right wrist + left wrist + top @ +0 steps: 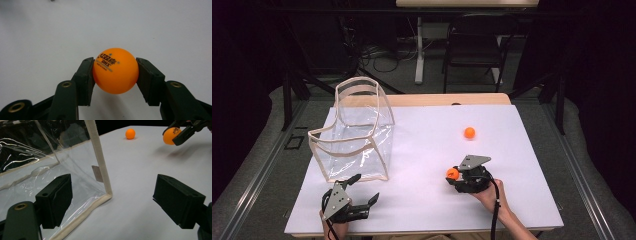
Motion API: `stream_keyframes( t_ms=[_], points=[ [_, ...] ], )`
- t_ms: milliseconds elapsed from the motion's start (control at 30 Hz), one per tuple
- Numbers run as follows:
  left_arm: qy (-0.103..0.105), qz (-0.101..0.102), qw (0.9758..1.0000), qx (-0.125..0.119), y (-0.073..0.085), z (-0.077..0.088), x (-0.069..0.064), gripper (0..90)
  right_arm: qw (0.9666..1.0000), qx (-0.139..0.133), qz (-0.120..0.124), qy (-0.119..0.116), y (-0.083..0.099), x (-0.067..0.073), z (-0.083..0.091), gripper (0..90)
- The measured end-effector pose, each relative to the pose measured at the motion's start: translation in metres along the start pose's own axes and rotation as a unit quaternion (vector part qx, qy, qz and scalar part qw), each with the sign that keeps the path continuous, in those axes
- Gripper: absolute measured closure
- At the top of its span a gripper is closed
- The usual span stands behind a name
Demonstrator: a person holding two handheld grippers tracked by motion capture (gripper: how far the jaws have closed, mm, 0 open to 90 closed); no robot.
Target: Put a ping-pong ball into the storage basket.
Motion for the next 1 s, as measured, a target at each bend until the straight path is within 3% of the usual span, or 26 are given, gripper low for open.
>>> stream_keyframes(
  t_ms=[1000],
  points=[
    [-0.006,-0.001,1.0000,-0.002,0.000,0.003,0.003,15.7,0.9994,-0.029,0.021,-0.005,-0.037,0.011,0.002,50.7]
  ],
)
Point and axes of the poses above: each handheld gripper's, and its own axes: z roughly backward along the jaws, y roughly out of its underside, x roughly to its left, the point moved 10 cm from there along -z, roughly forward along the jaws, and after that the axes turned 9 degrees about y, right-handed, at the moved point
